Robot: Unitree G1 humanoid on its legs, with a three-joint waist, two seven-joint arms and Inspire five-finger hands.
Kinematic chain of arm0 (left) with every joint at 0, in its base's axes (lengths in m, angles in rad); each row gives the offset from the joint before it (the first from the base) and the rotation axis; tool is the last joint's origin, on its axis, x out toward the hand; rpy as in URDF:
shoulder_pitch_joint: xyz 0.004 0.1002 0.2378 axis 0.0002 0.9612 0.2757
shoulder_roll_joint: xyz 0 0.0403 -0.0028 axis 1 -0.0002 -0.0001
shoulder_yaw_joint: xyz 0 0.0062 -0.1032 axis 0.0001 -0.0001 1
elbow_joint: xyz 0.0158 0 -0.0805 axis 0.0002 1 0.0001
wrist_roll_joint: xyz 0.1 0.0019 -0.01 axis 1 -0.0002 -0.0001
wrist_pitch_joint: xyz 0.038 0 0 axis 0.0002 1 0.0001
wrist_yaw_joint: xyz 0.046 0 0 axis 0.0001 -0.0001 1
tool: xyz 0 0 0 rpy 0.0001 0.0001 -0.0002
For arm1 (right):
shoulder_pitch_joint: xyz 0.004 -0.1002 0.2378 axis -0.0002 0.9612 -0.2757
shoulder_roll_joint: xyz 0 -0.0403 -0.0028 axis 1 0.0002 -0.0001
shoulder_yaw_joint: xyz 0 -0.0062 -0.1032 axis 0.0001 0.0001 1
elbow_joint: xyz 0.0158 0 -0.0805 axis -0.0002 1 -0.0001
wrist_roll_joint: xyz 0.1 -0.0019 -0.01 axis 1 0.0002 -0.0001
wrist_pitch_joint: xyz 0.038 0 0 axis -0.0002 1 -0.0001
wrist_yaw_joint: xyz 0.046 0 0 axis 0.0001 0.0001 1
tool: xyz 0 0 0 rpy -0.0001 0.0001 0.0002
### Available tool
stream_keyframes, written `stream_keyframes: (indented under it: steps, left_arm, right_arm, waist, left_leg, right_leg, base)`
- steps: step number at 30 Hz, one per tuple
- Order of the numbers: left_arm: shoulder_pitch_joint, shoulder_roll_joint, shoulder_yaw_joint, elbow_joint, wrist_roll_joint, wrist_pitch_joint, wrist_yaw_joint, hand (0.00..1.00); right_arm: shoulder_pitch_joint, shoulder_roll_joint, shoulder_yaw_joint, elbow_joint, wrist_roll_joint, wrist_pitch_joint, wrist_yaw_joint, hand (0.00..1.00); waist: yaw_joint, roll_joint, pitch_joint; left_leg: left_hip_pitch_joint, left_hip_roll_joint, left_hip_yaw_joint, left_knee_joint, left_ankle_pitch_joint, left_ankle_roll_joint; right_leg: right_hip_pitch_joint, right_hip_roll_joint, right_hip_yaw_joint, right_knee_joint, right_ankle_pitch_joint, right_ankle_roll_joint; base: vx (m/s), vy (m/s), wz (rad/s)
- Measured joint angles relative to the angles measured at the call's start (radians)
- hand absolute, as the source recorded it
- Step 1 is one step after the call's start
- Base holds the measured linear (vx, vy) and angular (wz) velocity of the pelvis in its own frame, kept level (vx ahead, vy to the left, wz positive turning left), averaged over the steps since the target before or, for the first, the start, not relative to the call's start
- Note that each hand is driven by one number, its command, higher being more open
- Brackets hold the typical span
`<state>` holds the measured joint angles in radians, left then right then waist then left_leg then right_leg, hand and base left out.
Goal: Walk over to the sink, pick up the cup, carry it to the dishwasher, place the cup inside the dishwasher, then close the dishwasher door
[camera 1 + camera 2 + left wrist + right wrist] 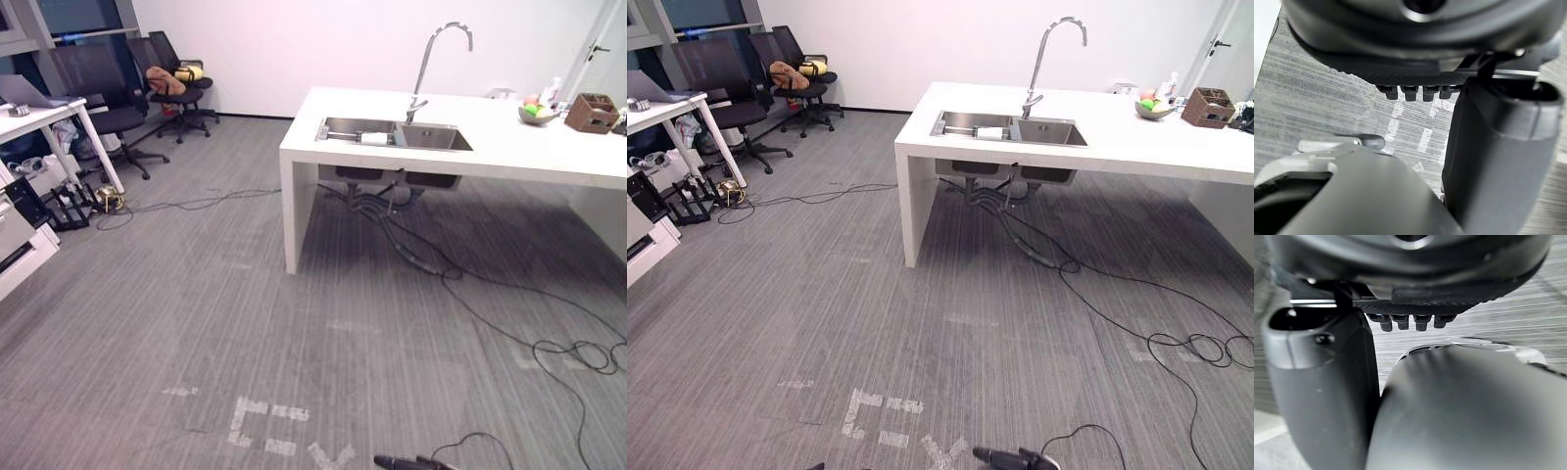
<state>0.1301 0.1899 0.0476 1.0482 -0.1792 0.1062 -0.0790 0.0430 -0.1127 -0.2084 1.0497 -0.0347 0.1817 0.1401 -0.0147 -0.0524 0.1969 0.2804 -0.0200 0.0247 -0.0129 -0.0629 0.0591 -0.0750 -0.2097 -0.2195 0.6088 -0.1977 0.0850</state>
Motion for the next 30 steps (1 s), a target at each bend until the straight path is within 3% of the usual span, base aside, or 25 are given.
stream_keyframes:
  steps: [3,5,6,8,9,10,11,12,13,16,17,18,19,20,21,22,23,24,26,27,28,29,30]
  left_arm:
    - [-0.013,-0.012,0.053,0.0,0.004,0.03,0.007,1.0]
    - [-0.025,-0.025,0.105,0.0,0.017,0.047,0.016,1.0]
    - [-0.027,-0.029,0.12,-0.001,0.023,0.052,0.019,1.0]
    - [-0.026,-0.041,0.163,-0.007,0.042,0.069,0.041,1.0]
    - [-0.024,-0.041,0.165,-0.011,0.044,0.071,0.044,1.0]
    - [-0.019,-0.053,0.171,-0.015,0.049,0.069,0.056,1.0]
    - [-0.004,-0.075,0.174,-0.015,0.057,0.062,0.06,1.0]
    - [0.0,-0.086,0.18,-0.018,0.06,0.058,0.059,1.0]
    - [0.002,-0.103,0.192,-0.021,0.061,0.049,0.06,1.0]
    - [-0.001,-0.104,0.188,-0.022,0.061,0.011,0.061,1.0]
    - [-0.003,-0.113,0.17,-0.034,0.081,-0.033,0.067,1.0]
    - [-0.003,-0.115,0.153,-0.069,0.128,-0.073,0.09,1.0]
    - [-0.003,-0.112,0.121,-0.15,0.164,-0.103,0.134,1.0]
    - [-0.006,-0.112,0.099,-0.205,0.173,-0.115,0.155,1.0]
    - [-0.023,-0.112,0.051,-0.311,0.194,-0.15,0.196,1.0]
    - [-0.075,-0.11,0.005,-0.378,0.207,-0.188,0.233,1.0]
    - [-0.107,-0.11,-0.009,-0.391,0.217,-0.208,0.253,1.0]
    - [-0.177,-0.113,-0.042,-0.435,0.281,-0.276,0.357,1.0]
    - [-0.178,-0.124,-0.063,-0.502,0.313,-0.313,0.428,1.0]
    - [-0.172,-0.125,-0.087,-0.578,0.352,-0.344,0.504,1.0]
    - [-0.195,-0.116,-0.088,-0.632,0.396,-0.368,0.567,1.0]
    - [-0.211,-0.122,-0.089,-0.665,0.414,-0.374,0.591,1.0]
    - [-0.22,-0.128,-0.088,-0.761,0.436,-0.376,0.619,1.0]
  right_arm:
    - [0.0,0.002,-0.024,-0.004,0.032,-0.011,0.019,1.0]
    - [0.003,0.011,-0.055,-0.023,0.038,-0.012,0.037,1.0]
    - [0.005,0.014,-0.063,-0.031,0.038,-0.012,0.041,1.0]
    - [0.021,0.022,-0.065,-0.075,0.034,-0.012,0.055,1.0]
    - [0.027,0.025,-0.066,-0.086,0.032,-0.012,0.055,1.0]
    - [0.036,0.026,-0.075,-0.104,0.032,-0.012,0.066,1.0]
    - [0.036,0.021,-0.091,-0.109,0.025,-0.012,0.08,1.0]
    - [0.03,0.014,-0.094,-0.106,0.005,-0.012,0.082,1.0]
    - [0.019,0.003,-0.096,-0.09,-0.009,-0.007,0.073,1.0]
    - [0.014,-0.013,-0.094,-0.053,0.012,0.014,0.055,1.0]
    - [0.008,-0.028,-0.08,-0.034,0.022,0.026,0.033,1.0]
    - [0.003,-0.036,-0.065,-0.016,0.045,0.036,0.009,1.0]
    - [0.0,-0.035,-0.043,0.002,0.062,0.046,-0.011,1.0]
    - [-0.004,-0.035,-0.034,0.007,0.077,0.055,-0.018,1.0]
    - [-0.015,-0.041,-0.018,0.008,0.092,0.071,-0.025,1.0]
    - [-0.038,-0.043,-0.018,0.015,0.093,0.08,-0.027,1.0]
    - [-0.05,-0.045,-0.018,0.019,0.092,0.084,-0.028,1.0]
    - [-0.073,-0.046,-0.017,0.024,0.092,0.092,-0.025,1.0]
    - [-0.073,-0.048,-0.019,0.023,0.09,0.095,-0.018,1.0]
    - [-0.062,-0.045,-0.018,0.034,0.083,0.096,-0.006,1.0]
    - [-0.068,-0.025,-0.02,0.045,0.077,0.097,0.0,1.0]
    - [-0.072,-0.028,-0.021,0.047,0.069,0.099,0.006,1.0]
    - [-0.074,-0.031,-0.025,0.057,0.053,0.103,0.011,1.0]
  waist:
    - [-0.003,0.009,0.005]
    - [-0.004,0.011,0.015]
    - [-0.004,0.012,0.018]
    - [-0.005,0.013,0.021]
    - [-0.004,0.013,0.021]
    - [-0.011,0.025,0.016]
    - [-0.023,0.04,-0.004]
    - [-0.019,0.066,-0.019]
    - [-0.02,0.087,-0.03]
    - [-0.032,0.105,-0.029]
    - [-0.027,0.118,-0.02]
    - [-0.024,0.129,-0.012]
    - [-0.016,0.102,0.005]
    - [-0.01,0.097,0.008]
    - [0.009,0.075,0.02]
    - [0.027,0.074,0.026]
    - [0.031,0.073,0.031]
    - [0.03,0.074,0.047]
    - [0.034,0.108,0.04]
    - [0.043,0.127,0.037]
    - [0.035,0.097,0.033]
    - [0.03,0.09,0.029]
    - [0.026,0.1,0.034]
  left_leg:
    - [-0.033,0.036,-0.005,0.059,-0.051,-0.02]
    - [-0.054,0.073,-0.008,0.139,-0.128,-0.05]
    - [-0.052,0.082,-0.009,0.16,-0.151,-0.059]
    - [-0.024,0.118,-0.016,0.232,-0.251,-0.102]
    - [-0.01,0.125,-0.02,0.238,-0.273,-0.114]
    - [0.025,0.154,-0.031,0.234,-0.312,-0.118]
    - [0.056,0.189,-0.051,0.222,-0.323,-0.097]
    - [0.043,0.199,-0.063,0.273,-0.31,-0.111]
    - [-0.013,0.217,-0.069,0.403,-0.282,-0.101]
    - [-0.121,0.246,-0.109,0.713,-0.073,-0.18]
    - [-0.186,0.279,-0.084,0.898,-0.06,-0.194]
    - [-0.224,0.282,-0.063,1.01,-0.105,-0.183]
    - [-0.271,0.243,-0.035,1.08,-0.165,-0.173]
    - [-0.303,0.217,-0.019,1.093,-0.197,-0.16]
    - [-0.397,0.165,0.025,1.094,-0.245,-0.1]
    - [-0.508,0.125,0.076,1.041,-0.272,-0.058]
    - [-0.552,0.114,0.098,0.99,-0.274,-0.05]
    - [-0.627,0.092,0.152,0.691,-0.202,-0.056]
    - [-0.601,0.096,0.15,0.376,-0.06,-0.092]
    - [-0.581,0.127,0.154,0.344,0.163,-0.04]
    - [-0.61,0.098,0.171,0.427,0.111,-0.007]
    - [-0.629,0.09,0.168,0.464,0.08,0.002]
    - [-0.659,0.081,0.17,0.521,0.028,0.016]
  right_leg:
    - [-0.054,0.033,-0.003,-0.174,0.021,0.009]
    - [-0.091,0.053,0.01,-0.331,0.097,0.018]
    - [-0.099,0.053,0.013,-0.344,0.106,0.018]
    - [-0.127,0.044,0.027,-0.305,0.113,0.012]
    - [-0.129,0.038,0.025,-0.28,0.112,0.006]
    - [-0.143,0.041,-0.001,-0.184,0.145,-0.02]
    - [-0.155,0.067,-0.029,-0.114,0.088,-0.06]
    - [-0.16,0.084,-0.035,-0.092,0.051,-0.079]
    - [-0.145,0.11,-0.045,-0.08,0.008,-0.095]
    - [-0.026,0.156,-0.064,-0.137,-0.046,-0.123]
    - [0.063,0.203,-0.061,-0.225,-0.045,-0.128]
    - [0.148,0.227,-0.054,-0.296,-0.039,-0.134]
    - [0.244,0.23,-0.038,-0.376,-0.036,-0.134]
    - [0.283,0.224,-0.023,-0.406,-0.034,-0.133]
    - [0.33,0.211,0.01,-0.456,-0.03,-0.129]
    - [0.357,0.192,0.044,-0.484,-0.03,-0.128]
    - [0.369,0.183,0.059,-0.486,-0.03,-0.128]
    - [0.42,0.152,0.115,-0.48,-0.037,-0.116]
    - [0.459,0.162,0.16,-0.472,-0.062,-0.077]
    - [0.511,0.174,0.257,-0.488,-0.11,-0.07]
    - [0.516,0.162,0.306,-0.491,-0.134,-0.087]
    - [0.509,0.162,0.302,-0.486,-0.129,-0.092]
    - [0.49,0.15,0.301,-0.463,-0.117,-0.103]
  base:
    - [0.15,-0.077,0.01]
    - [0.28,-0.163,-0.06]
    - [0.35,-0.23,-0.05]
    - [0.51,-0.371,0.05]
    - [0.61,-0.437,0.25]
    - [0.58,-0.381,0.4]
    - [0.61,-0.369,0.32]
    - [0.65,-0.36,0.12]
    - [0.66,-0.352,-0.05]
    - [0.71,-0.326,-0.01]
    - [0.52,-0.18,-0.12]
    - [0.74,-0.225,-0.19]
    - [0.49,-0.139,-0.2]
    - [0.67,-0.134,-0.43]
    - [0.51,-0.01,-0.65]
    - [0.61,0.009,-0.72]
    - [0.64,0.142,-0.96]
    - [0.57,0.165,-0.88]
    - [0.56,0.213,-0.96]
    - [0.58,0.284,-0.81]
    - [0.54,0.256,-0.49]
    - [0.46,0.203,0.01]
    - [0.48,0.19,0.15]
